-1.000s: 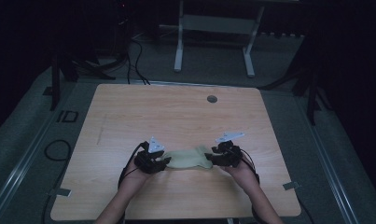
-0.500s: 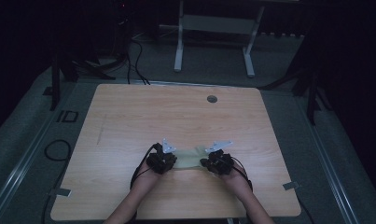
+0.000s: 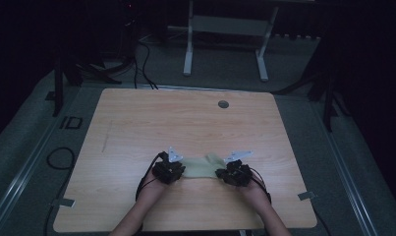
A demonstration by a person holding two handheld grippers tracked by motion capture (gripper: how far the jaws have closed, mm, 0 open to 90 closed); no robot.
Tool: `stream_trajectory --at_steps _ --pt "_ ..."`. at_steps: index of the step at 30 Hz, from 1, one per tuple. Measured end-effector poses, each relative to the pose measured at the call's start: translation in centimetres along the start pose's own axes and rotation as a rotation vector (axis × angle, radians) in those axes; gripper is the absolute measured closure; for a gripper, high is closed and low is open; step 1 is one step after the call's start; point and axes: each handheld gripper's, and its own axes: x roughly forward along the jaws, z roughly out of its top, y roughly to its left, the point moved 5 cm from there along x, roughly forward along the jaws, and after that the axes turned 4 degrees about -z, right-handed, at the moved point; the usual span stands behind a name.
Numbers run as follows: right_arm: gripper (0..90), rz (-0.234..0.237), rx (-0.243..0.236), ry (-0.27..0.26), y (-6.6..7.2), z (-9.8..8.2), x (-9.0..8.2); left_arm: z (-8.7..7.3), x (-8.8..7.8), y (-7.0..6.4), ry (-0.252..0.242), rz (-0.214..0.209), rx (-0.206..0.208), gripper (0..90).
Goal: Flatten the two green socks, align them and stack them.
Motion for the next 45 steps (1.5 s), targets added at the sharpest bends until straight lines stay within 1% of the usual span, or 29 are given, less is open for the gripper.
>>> stream_trajectory --at_steps 1,2,3,4,5,6,7,8,9,10,11,12,14,15,17,18,20,22,23,25,28,30,34,35,36,39,40,42,45 --pt "78.4 0.004 0.003 -0.014 0.1 0.2 -0.2 0.2 -0.3 -0.2 -0.016 -0.008 -0.006 64.9" --pt "74.7 0.006 0.008 -0.031 0.1 0.5 -0.5 0.4 -0.6 -0.3 -0.035 -0.006 -0.008 58.4" --pt "67.7 0.001 0.012 -0.046 0.1 0.8 -0.7 0.6 -0.9 -0.5 -0.05 -0.001 -0.004 52.1" --pt "58.4 0.001 0.007 -0.056 0.1 1.1 -1.0 0.8 -1.1 -0.8 -0.066 -0.003 -0.002 45.0" --pt "50.4 0.011 0.008 -0.059 0.1 1.3 -1.1 0.9 -1.3 -1.0 -0.071 -0.004 0.005 39.5" --pt "45.8 0.015 0.01 -0.064 0.0 1.6 -1.3 1.0 -1.5 -1.1 -0.07 0.0 0.003 34.4" --pt "40.6 0.009 0.013 -0.071 0.0 1.8 -1.4 1.1 -1.6 -1.2 -0.079 -0.009 -0.017 29.1" --pt "36.1 0.013 0.019 -0.084 0.0 2.0 -1.6 1.1 -1.6 -1.2 -0.079 -0.009 -0.017 24.6" --pt "33.8 0.016 0.021 -0.088 0.0 2.1 -1.7 1.2 -1.7 -1.3 -0.078 -0.019 -0.034 23.6" --pt "33.8 0.016 0.021 -0.088 0.0 2.1 -1.7 1.2 -1.7 -1.3 -0.078 -0.019 -0.034 17.1" --pt "27.6 0.021 0.03 -0.097 0.0 2.2 -1.8 1.1 -1.7 -1.3 -0.062 -0.033 -0.043 17.1" --pt "22.5 0.035 0.027 -0.102 0.0 2.2 -2.0 1.1 -1.7 -1.3 -0.061 -0.035 -0.042 10.2" --pt "17.4 0.033 0.016 -0.11 0.0 2.1 -2.2 0.9 -1.9 -1.1 -0.069 -0.021 -0.048 7.5" --pt "17.0 0.03 0.013 -0.117 -0.1 2.1 -2.3 0.8 -2.1 -1.0 -0.079 -0.016 -0.058 7.3" --pt "16.8 0.021 0.03 -0.124 -0.3 1.8 -2.4 0.6 -2.6 -0.8 -0.1 -0.021 -0.074 7.3" --pt "14.9 0.016 0.025 -0.124 -0.5 1.6 -2.4 0.4 -2.9 -0.6 -0.108 -0.02 -0.078 7.3" --pt "14.3 0.011 0.03 -0.129 -0.8 1.2 -2.6 0.1 -3.3 -0.4 -0.127 -0.019 -0.082 7.3" --pt "14.0 0.001 0.039 -0.137 -1.2 0.8 -2.8 -0.3 -3.7 -0.4 -0.138 -0.024 -0.078 7.3" --pt "14.1 -0.002 0.039 -0.141 -1.3 0.6 -2.9 -0.5 -3.8 -0.3 -0.144 -0.018 -0.072 7.3" --pt "14.1 -0.013 0.034 -0.156 -1.7 0.2 -3.1 -1.0 -4.0 -0.1 -0.138 -0.009 -0.067 7.4" --pt "14.1 -0.017 0.031 -0.162 -2.1 -0.4 -3.4 -1.7 -4.4 0.3 -0.147 -0.004 -0.086 6.7" --pt "14.1 -0.029 0.03 -0.163 -2.4 -0.9 -3.7 -2.1 -4.7 0.6 -0.146 0.001 -0.098 2.1" --pt "14.1 -0.045 0.041 -0.163 -2.8 -1.6 -4.1 -2.7 -5.2 1.1 -0.153 0.017 -0.106 2.1" --pt "14.1 -0.047 0.045 -0.162 -3.0 -1.8 -4.2 -3.1 -5.5 1.4 -0.15 0.023 -0.117 2.1" --pt "14.1 -0.058 0.055 -0.162 -3.4 -2.6 -4.5 -3.3 -5.6 1.5 -0.146 0.026 -0.114 2.1" --pt "14.2 -0.07 0.072 -0.158 -3.8 -3.4 -4.9 -3.9 -5.9 1.7 -0.136 0.025 -0.114 2.1" --pt "14.2 -0.07 0.072 -0.158 -3.8 -3.4 -4.9 -3.9 -5.9 1.7 -0.136 0.025 -0.114 2.1" --pt "14.1 -0.081 0.092 -0.152 -4.3 -4.3 -5.2 -4.4 -6.2 1.9 -0.131 0.032 -0.115 2.1" --pt "14.2 -0.089 0.112 -0.159 -4.7 -5.0 -5.8 -4.8 -6.6 2.0 -0.134 0.041 -0.116 2.1"
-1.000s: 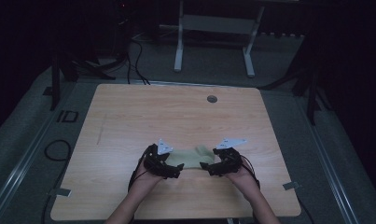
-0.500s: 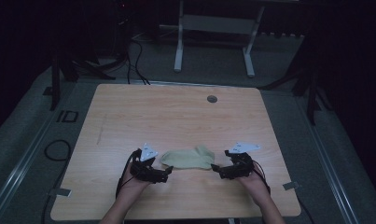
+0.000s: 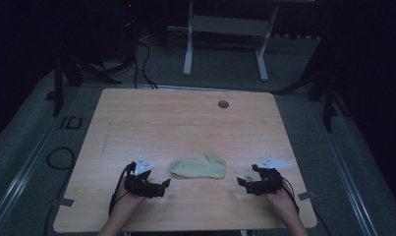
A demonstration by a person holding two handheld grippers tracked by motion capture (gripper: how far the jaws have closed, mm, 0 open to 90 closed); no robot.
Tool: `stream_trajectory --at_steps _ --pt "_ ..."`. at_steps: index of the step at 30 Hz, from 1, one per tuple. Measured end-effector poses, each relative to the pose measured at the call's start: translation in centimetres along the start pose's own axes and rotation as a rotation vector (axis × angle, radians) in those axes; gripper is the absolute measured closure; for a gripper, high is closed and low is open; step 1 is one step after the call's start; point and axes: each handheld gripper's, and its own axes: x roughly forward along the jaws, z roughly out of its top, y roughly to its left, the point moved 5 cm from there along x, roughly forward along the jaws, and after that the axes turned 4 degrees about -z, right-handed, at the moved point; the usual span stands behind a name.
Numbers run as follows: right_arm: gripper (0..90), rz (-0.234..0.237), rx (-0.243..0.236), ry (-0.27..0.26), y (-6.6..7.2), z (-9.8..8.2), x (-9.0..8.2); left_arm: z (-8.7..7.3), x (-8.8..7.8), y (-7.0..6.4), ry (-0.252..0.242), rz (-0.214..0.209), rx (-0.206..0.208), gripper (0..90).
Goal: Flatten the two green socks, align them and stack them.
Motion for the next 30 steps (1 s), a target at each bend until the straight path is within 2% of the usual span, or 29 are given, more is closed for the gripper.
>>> stream_trajectory --at_steps 3,8,11,13,15,19,20,25,30 --pt "14.4 -0.011 0.005 0.006 -0.5 -0.6 -0.7 -0.4 -0.5 0.3 0.004 0.011 0.0 2.1" --pt "14.5 -0.027 0.007 0.018 -1.1 -1.5 -1.4 -1.2 -1.3 1.2 0.013 0.02 -0.027 2.1" --pt "14.7 -0.037 0.043 0.003 -1.9 -2.3 -2.6 -1.7 -2.1 1.7 0.001 0.038 -0.029 2.1" --pt "14.8 -0.034 0.063 0.0 -2.3 -2.7 -3.1 -2.1 -2.6 2.2 -0.004 0.072 -0.028 2.1" --pt "14.8 -0.045 0.084 -0.004 -2.8 -3.2 -3.6 -2.6 -3.1 2.7 -0.006 0.086 -0.039 2.1" --pt "14.8 -0.075 0.113 -0.012 -3.6 -3.8 -4.3 -3.2 -3.9 3.4 -0.007 0.103 -0.055 2.1" --pt "14.8 -0.093 0.134 -0.022 -4.4 -4.2 -4.9 -3.7 -4.6 3.9 -0.009 0.1 -0.077 2.1" --pt "14.8 -0.125 0.141 -0.024 -5.1 -4.5 -5.5 -4.4 -5.6 4.4 -0.027 0.116 -0.102 2.1" --pt "14.8 -0.168 0.17 -0.041 -5.9 -5.1 -6.3 -5.1 -6.9 5.5 -0.054 0.138 -0.13 2.1"
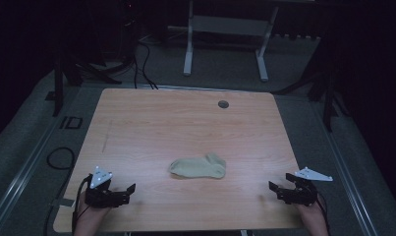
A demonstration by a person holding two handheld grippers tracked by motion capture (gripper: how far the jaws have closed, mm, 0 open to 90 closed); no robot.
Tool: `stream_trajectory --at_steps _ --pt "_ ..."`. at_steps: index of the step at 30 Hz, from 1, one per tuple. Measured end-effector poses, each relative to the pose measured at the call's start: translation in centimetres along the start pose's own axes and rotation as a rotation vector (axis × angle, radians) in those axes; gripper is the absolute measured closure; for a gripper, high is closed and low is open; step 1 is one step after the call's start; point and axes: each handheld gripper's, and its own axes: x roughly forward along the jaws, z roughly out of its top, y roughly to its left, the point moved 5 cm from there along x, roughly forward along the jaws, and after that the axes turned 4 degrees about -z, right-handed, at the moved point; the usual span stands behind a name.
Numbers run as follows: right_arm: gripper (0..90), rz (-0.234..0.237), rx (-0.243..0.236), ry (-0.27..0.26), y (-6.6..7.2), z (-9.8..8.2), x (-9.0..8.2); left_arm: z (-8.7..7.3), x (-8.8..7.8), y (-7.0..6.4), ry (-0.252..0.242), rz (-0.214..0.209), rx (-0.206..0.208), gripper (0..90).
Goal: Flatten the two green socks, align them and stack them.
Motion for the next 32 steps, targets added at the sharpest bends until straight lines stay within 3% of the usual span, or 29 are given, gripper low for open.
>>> stream_trajectory --at_steps 6,10,13,16,20,26,32 --pt "14.7 -0.034 0.034 -0.016 -0.9 -0.4 -0.2 -0.7 -1.1 2.8 -0.01 0.056 -0.047 2.1" --pt "14.2 -0.072 0.056 -0.036 -1.6 -0.4 -0.5 -0.9 -1.8 3.6 -0.033 0.081 -0.066 2.1" --pt "14.2 -0.087 0.072 -0.046 -2.1 -0.4 -0.7 -1.1 -2.5 4.7 -0.055 0.132 -0.097 2.2" --pt "14.2 -0.096 0.087 -0.056 -2.3 -0.5 -0.7 -1.3 -2.9 5.3 -0.078 0.155 -0.115 2.2" --pt "14.2 -0.119 0.081 -0.064 -2.6 -0.8 -0.6 -1.4 -3.4 5.7 -0.105 0.178 -0.118 2.2" --pt "14.2 -0.166 0.071 -0.092 -3.0 -0.8 -0.7 -1.8 -3.2 5.9 -0.092 0.182 -0.114 2.2" --pt "14.3 -0.187 0.079 -0.085 -3.4 -1.1 -0.7 -2.1 -3.1 6.0 -0.085 0.183 -0.12 2.2"
